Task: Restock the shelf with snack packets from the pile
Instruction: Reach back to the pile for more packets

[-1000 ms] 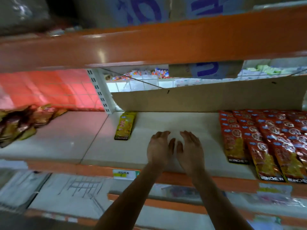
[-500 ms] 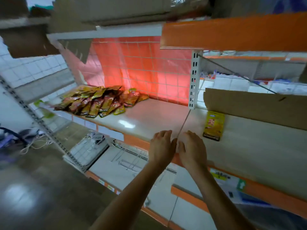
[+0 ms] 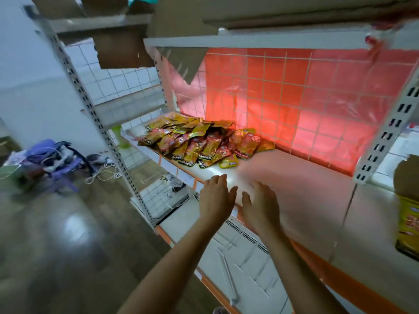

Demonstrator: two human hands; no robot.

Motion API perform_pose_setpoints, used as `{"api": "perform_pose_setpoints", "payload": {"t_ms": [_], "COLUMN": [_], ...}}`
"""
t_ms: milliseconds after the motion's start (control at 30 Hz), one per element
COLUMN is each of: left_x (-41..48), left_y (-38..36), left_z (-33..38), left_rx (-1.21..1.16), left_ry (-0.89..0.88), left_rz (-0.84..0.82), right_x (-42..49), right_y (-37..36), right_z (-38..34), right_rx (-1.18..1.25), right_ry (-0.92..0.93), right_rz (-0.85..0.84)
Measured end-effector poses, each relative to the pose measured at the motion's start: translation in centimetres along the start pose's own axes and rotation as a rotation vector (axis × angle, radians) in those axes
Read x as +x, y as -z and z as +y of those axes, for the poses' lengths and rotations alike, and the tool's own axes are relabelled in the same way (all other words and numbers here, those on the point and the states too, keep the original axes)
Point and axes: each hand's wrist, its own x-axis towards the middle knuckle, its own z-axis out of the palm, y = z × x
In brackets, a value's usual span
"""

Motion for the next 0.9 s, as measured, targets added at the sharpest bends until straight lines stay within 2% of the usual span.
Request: {"api": "perform_pose_setpoints", "payload": {"t_ms": [167, 500, 733, 900], "left_x": [6.1, 16.7, 18.6, 18.9], "left_y": [1.0, 0.9, 0.2, 0.0], "left_z": [-4.8, -11.2, -12.0, -11.9], "left_rx": [0.004, 0.004, 0.027, 0.067], "left_ry": [0.107, 0.232, 0.248, 0.276], "left_rz": [0.001, 0.005, -0.005, -0.023], "right_x": [6.1, 17.8, 20.3, 20.8], "right_y": [-4.6, -10.9, -13.5, -13.8], "right_z": [-3.4, -7.7, -8.6, -8.4], "right_rx": [0.068, 0.145, -0.121, -0.144], "right_ry": [-0.005, -0.147, -0.212, -0.245], "right_rz": [-0.061, 0.01, 0.013, -0.006]}}
